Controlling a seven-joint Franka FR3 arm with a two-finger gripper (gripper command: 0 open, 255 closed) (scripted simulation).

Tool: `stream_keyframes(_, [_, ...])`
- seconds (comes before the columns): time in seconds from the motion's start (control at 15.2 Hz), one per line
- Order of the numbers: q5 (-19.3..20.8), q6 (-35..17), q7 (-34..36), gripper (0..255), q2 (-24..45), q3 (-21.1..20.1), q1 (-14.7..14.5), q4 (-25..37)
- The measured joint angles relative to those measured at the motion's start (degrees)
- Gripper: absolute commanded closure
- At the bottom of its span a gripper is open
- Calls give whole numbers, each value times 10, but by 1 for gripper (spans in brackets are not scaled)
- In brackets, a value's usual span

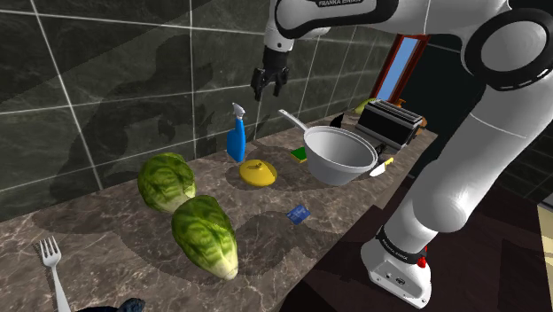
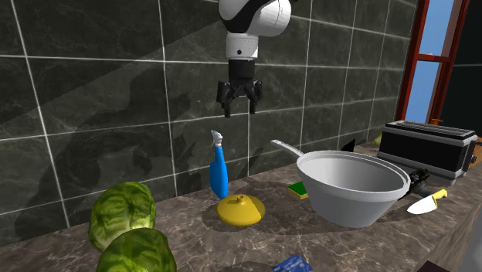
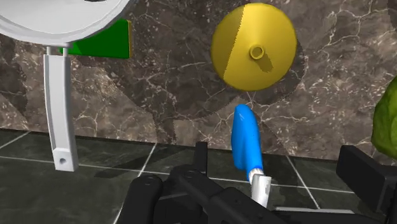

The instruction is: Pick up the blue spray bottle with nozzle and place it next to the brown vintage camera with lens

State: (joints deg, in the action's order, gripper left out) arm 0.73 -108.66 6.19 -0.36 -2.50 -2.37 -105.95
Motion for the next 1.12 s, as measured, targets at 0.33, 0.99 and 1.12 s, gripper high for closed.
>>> stream_keyframes(0.33, [2,7,2,0,128,-3,-4,116])
stream_keyframes(0.99, [5,-14,3,0,231,-4,-8,185])
stream_keyframes(1.12, [5,-24,3,0,231,-4,-8,175])
